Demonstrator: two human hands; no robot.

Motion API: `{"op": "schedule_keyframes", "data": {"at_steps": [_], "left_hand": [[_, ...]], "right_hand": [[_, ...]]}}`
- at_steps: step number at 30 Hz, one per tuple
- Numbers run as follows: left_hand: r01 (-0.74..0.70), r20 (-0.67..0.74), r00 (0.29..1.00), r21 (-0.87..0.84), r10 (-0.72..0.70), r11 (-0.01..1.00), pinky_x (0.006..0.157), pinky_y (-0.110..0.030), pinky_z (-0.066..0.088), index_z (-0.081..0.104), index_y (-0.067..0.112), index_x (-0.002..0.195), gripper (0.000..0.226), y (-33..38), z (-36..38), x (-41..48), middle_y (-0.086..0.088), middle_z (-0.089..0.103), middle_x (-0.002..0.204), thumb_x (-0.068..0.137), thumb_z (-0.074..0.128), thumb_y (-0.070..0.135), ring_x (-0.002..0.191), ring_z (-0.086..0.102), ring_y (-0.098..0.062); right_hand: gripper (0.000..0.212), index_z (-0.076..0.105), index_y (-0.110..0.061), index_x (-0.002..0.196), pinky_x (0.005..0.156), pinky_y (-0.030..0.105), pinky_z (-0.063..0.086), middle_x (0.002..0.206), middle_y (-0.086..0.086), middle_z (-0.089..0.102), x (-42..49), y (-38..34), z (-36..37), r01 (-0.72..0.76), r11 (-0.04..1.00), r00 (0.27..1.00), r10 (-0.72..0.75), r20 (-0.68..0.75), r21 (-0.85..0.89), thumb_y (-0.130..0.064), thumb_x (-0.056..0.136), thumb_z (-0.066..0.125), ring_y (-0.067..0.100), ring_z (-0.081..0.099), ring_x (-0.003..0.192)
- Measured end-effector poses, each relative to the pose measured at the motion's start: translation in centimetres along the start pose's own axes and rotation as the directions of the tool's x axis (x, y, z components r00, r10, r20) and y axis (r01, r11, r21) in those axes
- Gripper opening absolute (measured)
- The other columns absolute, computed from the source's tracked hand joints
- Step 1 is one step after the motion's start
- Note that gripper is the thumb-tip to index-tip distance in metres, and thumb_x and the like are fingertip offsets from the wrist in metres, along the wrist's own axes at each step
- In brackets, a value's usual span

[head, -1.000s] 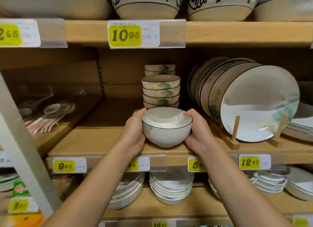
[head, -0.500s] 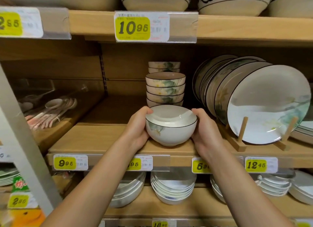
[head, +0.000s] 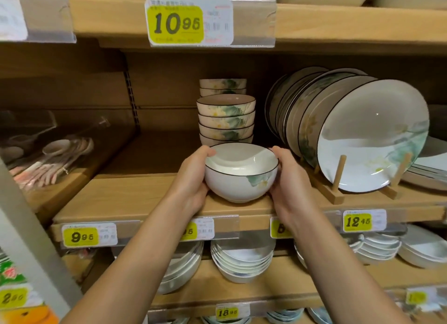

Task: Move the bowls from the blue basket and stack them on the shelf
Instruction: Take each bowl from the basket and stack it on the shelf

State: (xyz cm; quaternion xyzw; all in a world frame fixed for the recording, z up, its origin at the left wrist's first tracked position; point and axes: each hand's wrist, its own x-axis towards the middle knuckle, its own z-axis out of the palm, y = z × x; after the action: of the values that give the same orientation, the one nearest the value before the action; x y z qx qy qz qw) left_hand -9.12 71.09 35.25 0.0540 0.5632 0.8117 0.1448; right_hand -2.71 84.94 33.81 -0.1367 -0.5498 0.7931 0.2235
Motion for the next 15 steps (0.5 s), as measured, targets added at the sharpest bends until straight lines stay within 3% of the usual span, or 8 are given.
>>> {"op": "schedule_keyframes", "data": {"at_steps": [2,3,6,9,12,15], "left_hand": [[0.000,-0.003,1.000,-0.019,0.000,1.000,0.098,-0.046,0.051,0.067,0.007,0.113,0.033,-0.3,0.2,0.0,-0.013,0.074,0.104,0.086,0.048,0.014,0.104,0.068,-0.030],[-0.013,-0.013,1.000,-0.028,0.013,1.000,0.097,-0.046,0.052,0.067,0.008,0.111,0.032,-0.5,0.3,-0.1,-0.012,0.075,0.102,0.087,0.048,0.015,0.103,0.068,-0.029],[-0.068,-0.045,0.997,0.002,0.068,0.998,0.095,-0.044,0.052,0.062,0.013,0.116,0.031,-1.4,0.1,-0.4,-0.009,0.073,0.109,0.090,0.048,0.022,0.104,0.067,-0.025],[-0.107,-0.026,0.994,0.039,0.108,0.993,0.092,-0.039,0.053,0.058,0.013,0.122,0.035,-1.6,-0.4,-0.6,-0.006,0.071,0.112,0.091,0.049,0.027,0.104,0.067,-0.018],[-0.103,-0.010,0.995,0.033,0.104,0.994,0.084,-0.036,0.054,0.068,0.014,0.100,0.022,-0.8,-0.6,-0.2,0.001,0.076,0.088,0.089,0.051,0.022,0.085,0.072,-0.011],[-0.063,0.054,0.997,0.019,0.062,0.998,0.096,-0.043,0.052,0.068,0.011,0.112,0.029,-0.5,0.0,-0.3,-0.007,0.075,0.103,0.095,0.046,0.022,0.100,0.070,-0.020]], "right_hand": [[0.053,0.059,-0.029,0.125,0.079,0.028,0.052,0.111,-0.008,0.069,-0.7,0.9,0.4,0.087,0.990,0.996,-0.085,0.024,-0.113,-0.041,0.073,0.059,0.009,0.066,0.100],[0.053,0.059,-0.030,0.122,0.077,0.028,0.052,0.110,-0.007,0.068,-0.6,1.0,0.7,0.101,0.985,0.995,-0.100,0.015,-0.142,-0.038,0.070,0.058,0.010,0.064,0.101],[0.023,0.069,-0.019,0.098,0.087,0.042,0.054,0.099,0.006,0.074,0.3,-0.1,1.2,-0.008,0.998,1.000,0.008,0.007,-0.061,-0.022,0.080,0.054,0.025,0.067,0.100],[0.020,0.072,-0.016,0.092,0.093,0.043,0.053,0.090,0.006,0.077,1.0,-0.8,0.4,-0.074,0.997,0.997,0.074,-0.013,0.000,-0.024,0.090,0.054,0.024,0.070,0.095],[0.022,0.071,-0.026,0.098,0.081,0.032,0.056,0.095,-0.005,0.075,0.4,0.1,-0.1,0.049,0.999,0.998,-0.050,-0.033,-0.015,-0.039,0.086,0.058,0.012,0.069,0.093],[0.051,0.050,-0.036,0.127,0.062,0.013,0.049,0.104,-0.016,0.062,-0.4,1.3,0.4,0.134,0.983,0.991,-0.137,-0.012,-0.123,-0.043,0.078,0.062,0.001,0.063,0.091]]}}
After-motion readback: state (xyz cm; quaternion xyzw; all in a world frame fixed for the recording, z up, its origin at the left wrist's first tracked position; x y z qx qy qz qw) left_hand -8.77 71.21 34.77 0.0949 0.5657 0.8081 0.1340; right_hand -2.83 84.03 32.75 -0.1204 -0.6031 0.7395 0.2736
